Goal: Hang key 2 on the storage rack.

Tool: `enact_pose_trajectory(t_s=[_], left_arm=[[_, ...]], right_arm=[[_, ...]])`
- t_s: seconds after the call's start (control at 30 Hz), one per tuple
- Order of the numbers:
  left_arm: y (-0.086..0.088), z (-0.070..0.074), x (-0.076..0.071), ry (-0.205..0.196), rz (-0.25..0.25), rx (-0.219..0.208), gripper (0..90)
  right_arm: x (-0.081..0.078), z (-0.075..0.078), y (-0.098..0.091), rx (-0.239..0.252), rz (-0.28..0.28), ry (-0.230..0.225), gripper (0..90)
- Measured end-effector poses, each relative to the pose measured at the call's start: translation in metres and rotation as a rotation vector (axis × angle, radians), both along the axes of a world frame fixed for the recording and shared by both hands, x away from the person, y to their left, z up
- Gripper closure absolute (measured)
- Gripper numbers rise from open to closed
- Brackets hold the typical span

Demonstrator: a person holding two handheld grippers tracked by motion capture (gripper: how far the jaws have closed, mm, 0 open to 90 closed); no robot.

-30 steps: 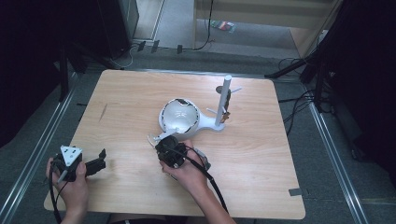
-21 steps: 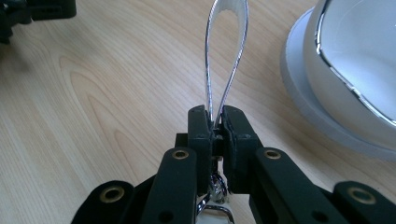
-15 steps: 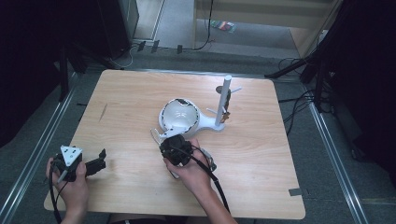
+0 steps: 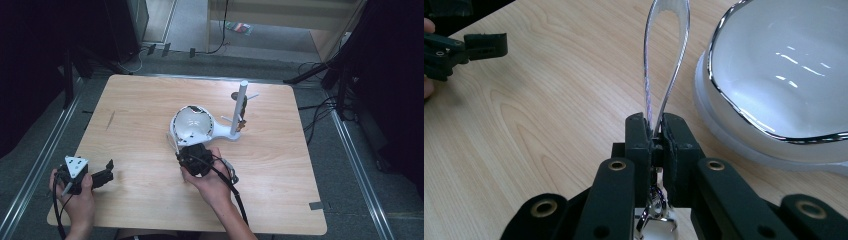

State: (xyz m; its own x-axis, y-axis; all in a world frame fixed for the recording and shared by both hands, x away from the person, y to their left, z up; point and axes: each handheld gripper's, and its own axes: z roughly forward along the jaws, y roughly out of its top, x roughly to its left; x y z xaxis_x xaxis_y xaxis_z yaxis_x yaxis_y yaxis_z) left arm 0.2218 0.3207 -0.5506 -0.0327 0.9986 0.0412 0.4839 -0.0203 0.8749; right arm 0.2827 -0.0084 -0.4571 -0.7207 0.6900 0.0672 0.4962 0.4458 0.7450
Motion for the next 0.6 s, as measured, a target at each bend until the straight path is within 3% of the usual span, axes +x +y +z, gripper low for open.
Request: enact_pose_trajectory(t_s=[0.6], left_arm=[[0.0,0.0,0.0,0.002,-0.001,0.002,0.0]], right_arm=[[-0.001,0.012,-0.019,0.048,-0.047,-0.038,83.6]])
